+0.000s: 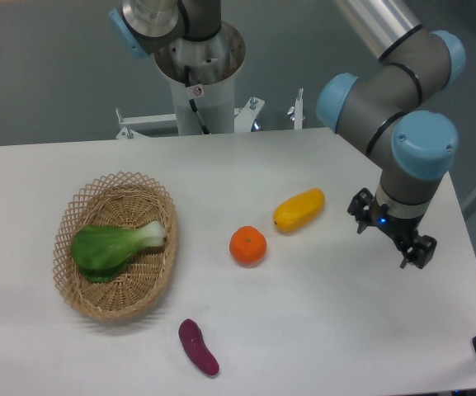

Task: Pick up the green vegetable from the basket
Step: 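Move the gripper over the wicker basket above the green bok choy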

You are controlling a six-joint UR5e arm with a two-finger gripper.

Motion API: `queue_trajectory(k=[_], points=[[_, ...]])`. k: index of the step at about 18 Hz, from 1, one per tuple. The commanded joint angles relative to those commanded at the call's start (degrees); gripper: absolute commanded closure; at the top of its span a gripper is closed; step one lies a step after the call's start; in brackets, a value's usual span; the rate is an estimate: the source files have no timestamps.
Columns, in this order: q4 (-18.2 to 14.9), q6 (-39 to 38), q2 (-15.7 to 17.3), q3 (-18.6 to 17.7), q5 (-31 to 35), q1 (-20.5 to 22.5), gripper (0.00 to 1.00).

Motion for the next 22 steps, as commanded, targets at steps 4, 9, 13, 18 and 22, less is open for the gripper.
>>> queue_trajectory(k=[4, 9, 13, 18, 22], points=[[0.3, -6.2, 1.4, -2.4, -0.7, -3.4, 0.0], [1.1, -13.5, 5.6, -7.4, -0.8, -11.1, 0.0], [2.5, -16.4, 7.3, -10.7, -0.4, -18.6, 0.0], [4.1, -20.7, 9.0, -13.8, -0.6, -25.1, 0.0], [4.5, -21.0, 8.9, -17.0, -0.6, -29.3, 0.0]])
